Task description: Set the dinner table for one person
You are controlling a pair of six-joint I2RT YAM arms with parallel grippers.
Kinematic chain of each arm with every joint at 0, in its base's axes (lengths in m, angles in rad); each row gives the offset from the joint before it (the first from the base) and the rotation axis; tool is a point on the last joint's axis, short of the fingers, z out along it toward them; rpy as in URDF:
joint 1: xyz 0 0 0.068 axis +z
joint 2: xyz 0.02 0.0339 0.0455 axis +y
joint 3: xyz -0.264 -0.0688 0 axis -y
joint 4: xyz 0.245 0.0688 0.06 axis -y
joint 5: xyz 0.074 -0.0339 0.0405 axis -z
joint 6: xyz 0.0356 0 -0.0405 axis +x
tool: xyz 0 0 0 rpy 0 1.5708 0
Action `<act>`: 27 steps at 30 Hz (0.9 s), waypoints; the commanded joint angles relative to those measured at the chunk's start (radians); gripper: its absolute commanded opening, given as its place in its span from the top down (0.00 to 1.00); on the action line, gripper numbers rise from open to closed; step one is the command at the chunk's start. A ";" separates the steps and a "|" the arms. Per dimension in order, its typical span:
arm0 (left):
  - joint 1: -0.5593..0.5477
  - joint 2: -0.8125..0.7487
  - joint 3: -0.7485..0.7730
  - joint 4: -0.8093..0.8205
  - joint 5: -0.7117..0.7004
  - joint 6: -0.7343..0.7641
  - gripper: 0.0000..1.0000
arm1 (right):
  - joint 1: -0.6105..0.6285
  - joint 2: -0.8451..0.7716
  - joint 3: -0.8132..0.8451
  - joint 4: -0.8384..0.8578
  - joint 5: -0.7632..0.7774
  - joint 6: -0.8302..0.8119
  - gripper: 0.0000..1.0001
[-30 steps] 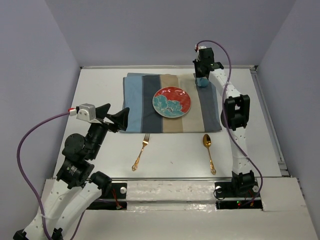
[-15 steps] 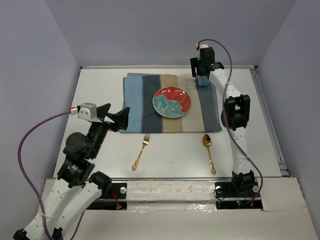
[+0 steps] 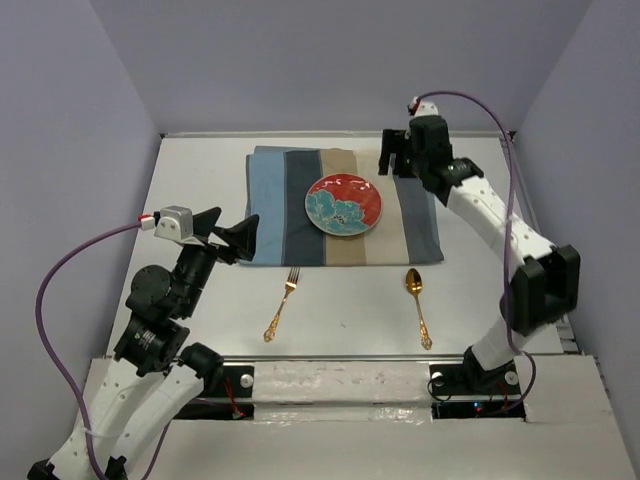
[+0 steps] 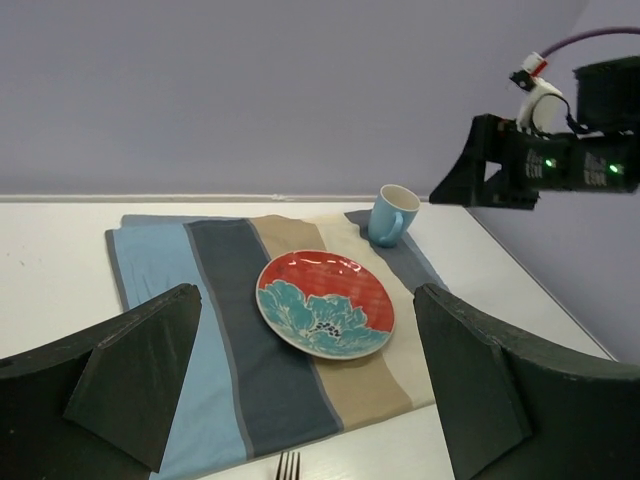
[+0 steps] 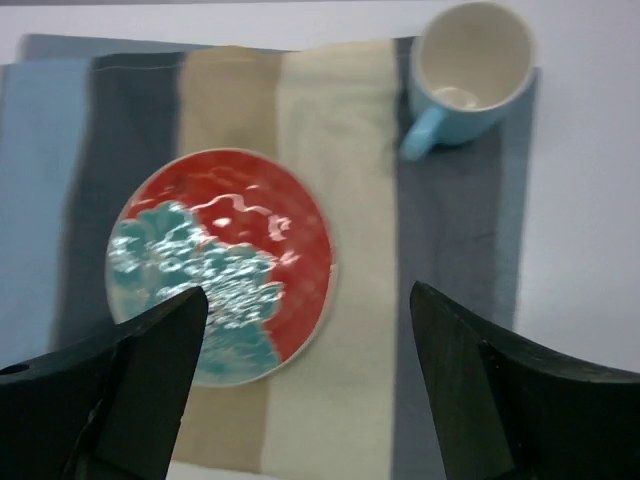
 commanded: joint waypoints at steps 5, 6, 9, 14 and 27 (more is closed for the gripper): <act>0.008 -0.034 0.029 0.040 0.057 -0.005 0.01 | 0.174 -0.458 -0.701 -0.004 0.040 0.374 0.34; 0.008 -0.037 0.031 0.040 0.062 -0.006 0.01 | 0.174 -0.505 -0.745 -0.037 0.045 0.399 0.36; 0.009 -0.057 0.029 0.046 0.072 -0.011 0.01 | 0.188 -0.690 -0.900 -0.152 -0.011 0.526 0.46; 0.009 -0.071 0.029 0.050 0.080 -0.015 0.01 | 0.197 -0.768 -1.010 -0.293 -0.024 0.592 0.45; 0.009 -0.083 0.026 0.051 0.080 -0.017 0.01 | 0.229 -0.494 -0.931 -0.272 0.077 0.557 0.51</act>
